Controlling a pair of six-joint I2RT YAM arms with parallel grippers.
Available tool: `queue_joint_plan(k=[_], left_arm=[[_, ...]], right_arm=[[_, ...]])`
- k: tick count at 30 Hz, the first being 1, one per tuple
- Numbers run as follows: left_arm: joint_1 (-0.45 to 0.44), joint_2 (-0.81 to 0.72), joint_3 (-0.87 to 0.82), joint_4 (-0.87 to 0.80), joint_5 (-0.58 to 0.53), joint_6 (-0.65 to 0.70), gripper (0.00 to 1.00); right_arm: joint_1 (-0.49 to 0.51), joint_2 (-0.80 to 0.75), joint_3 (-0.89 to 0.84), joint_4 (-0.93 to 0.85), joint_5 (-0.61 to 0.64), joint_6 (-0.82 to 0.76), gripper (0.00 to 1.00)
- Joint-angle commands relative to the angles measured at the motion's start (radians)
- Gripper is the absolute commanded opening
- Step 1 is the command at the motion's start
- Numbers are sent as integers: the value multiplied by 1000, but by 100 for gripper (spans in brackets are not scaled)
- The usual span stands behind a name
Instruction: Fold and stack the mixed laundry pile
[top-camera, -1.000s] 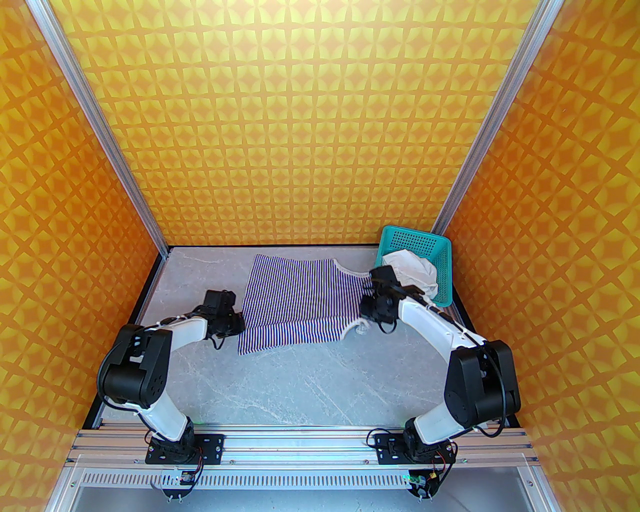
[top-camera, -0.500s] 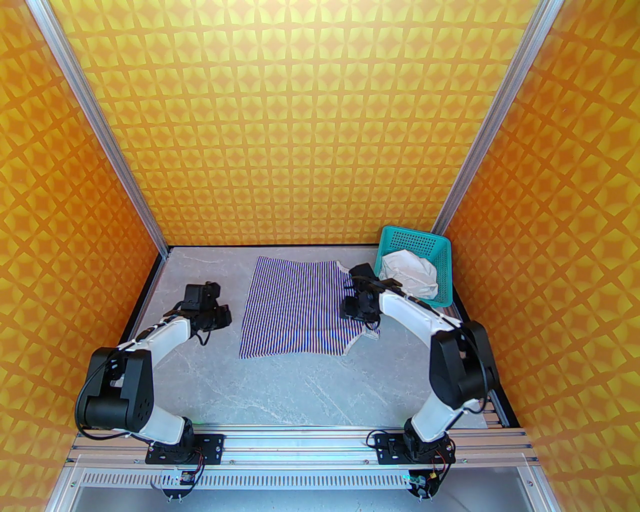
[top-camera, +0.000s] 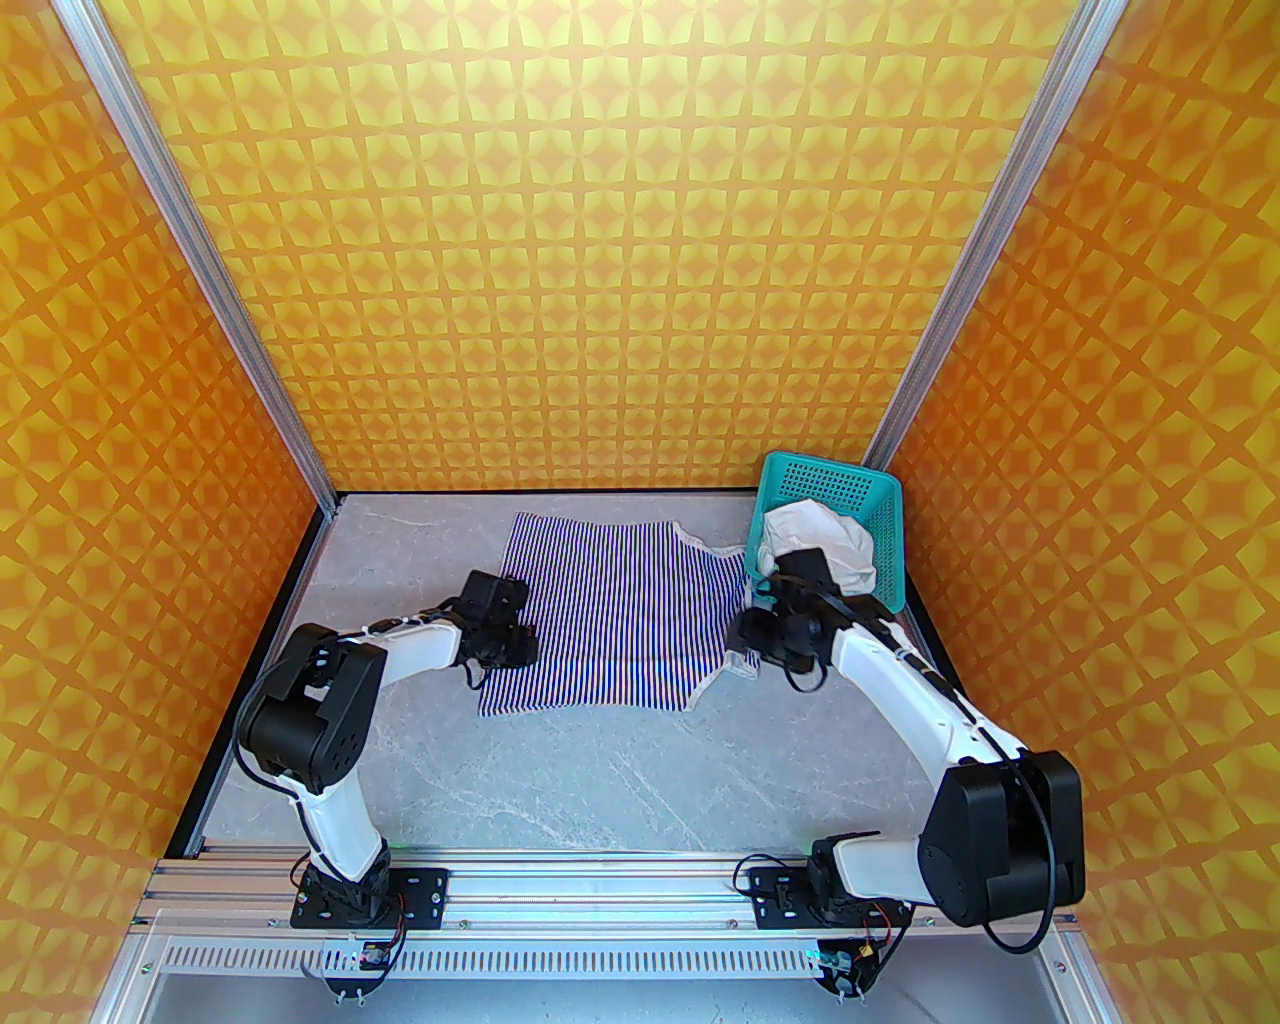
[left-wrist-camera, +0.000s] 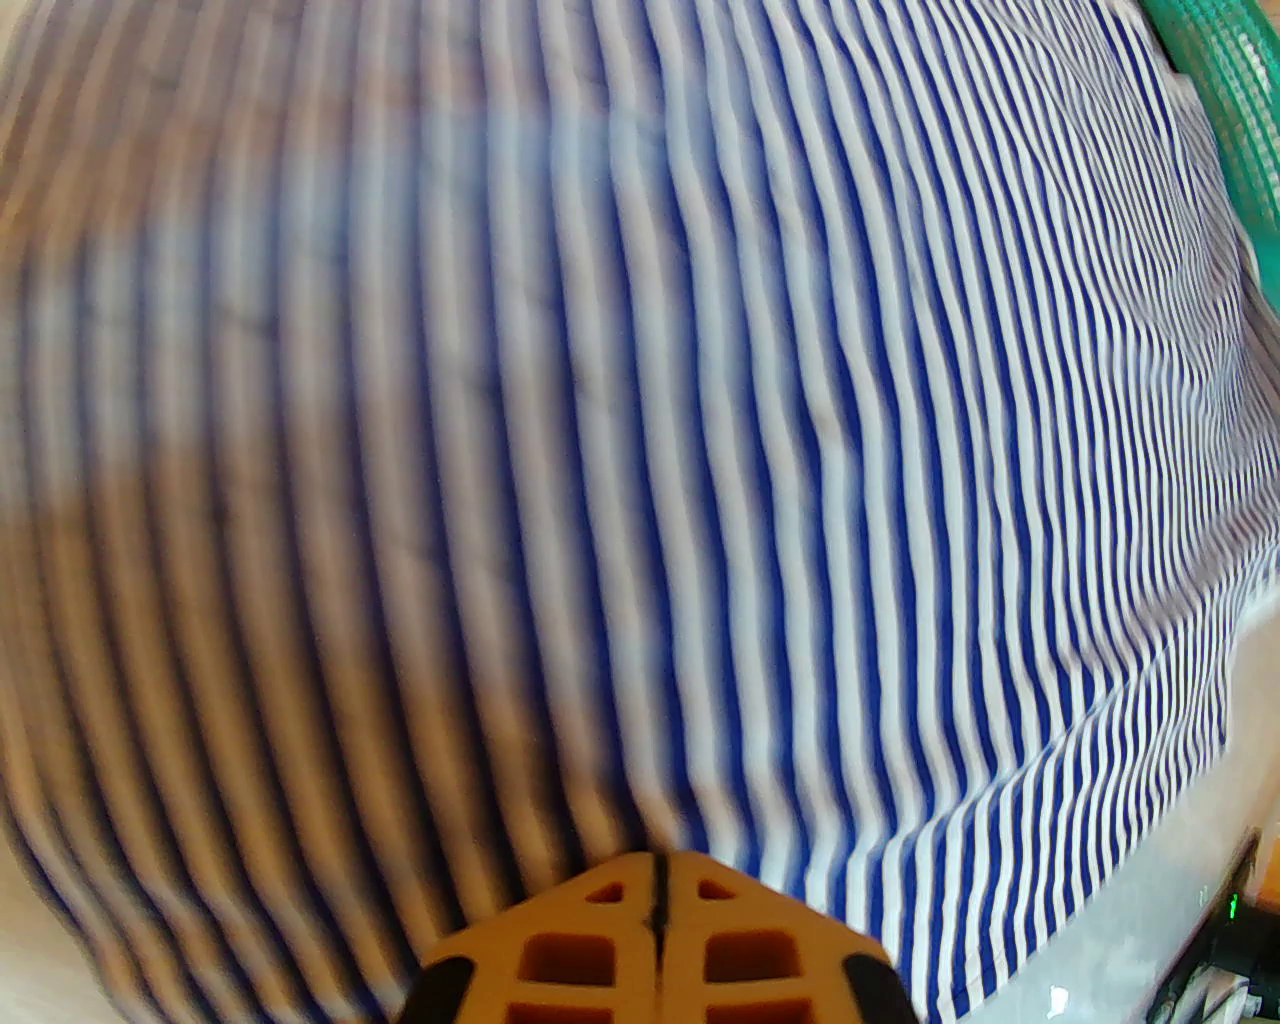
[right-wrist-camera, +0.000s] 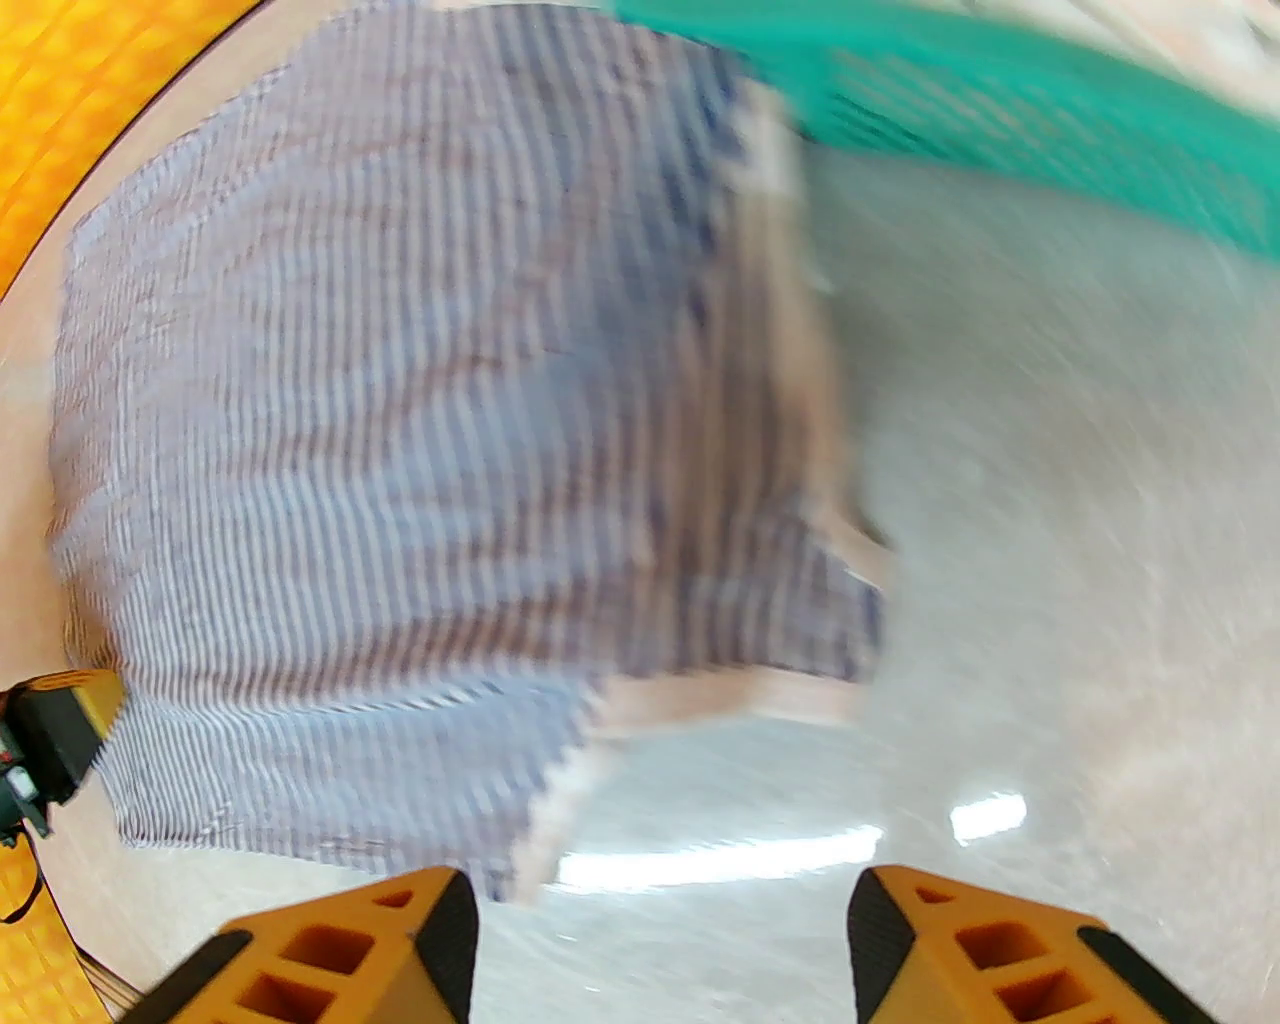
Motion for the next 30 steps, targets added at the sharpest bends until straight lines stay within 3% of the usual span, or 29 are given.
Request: queue_joint_plan(k=[1,6,16,23,26,28,30], left_arm=[[107,-46,-100,-28,-31,-18,0],[263,-119,-176,-18,68,18,0],[271,-124,-140,-48,74,29,0],[272,-200,-151,-82,74,33,0],[270,-269,-164,-107,73,29,3],[270,-322,-177,-123,72,28,6],[270,-377,-182,-143,66,29,9]], right_arm=[[-2,17,-26,24,-45,6,61],[11,117,-31,120,-94,34,52],[34,321,-18,209,-57,63,46],[33,243,-49,148,34,35,17],[33,174,-63,80,86,9,9],[33,127,-75,43,95,-2,9],[34,77,-90,8,75,-8,23]])
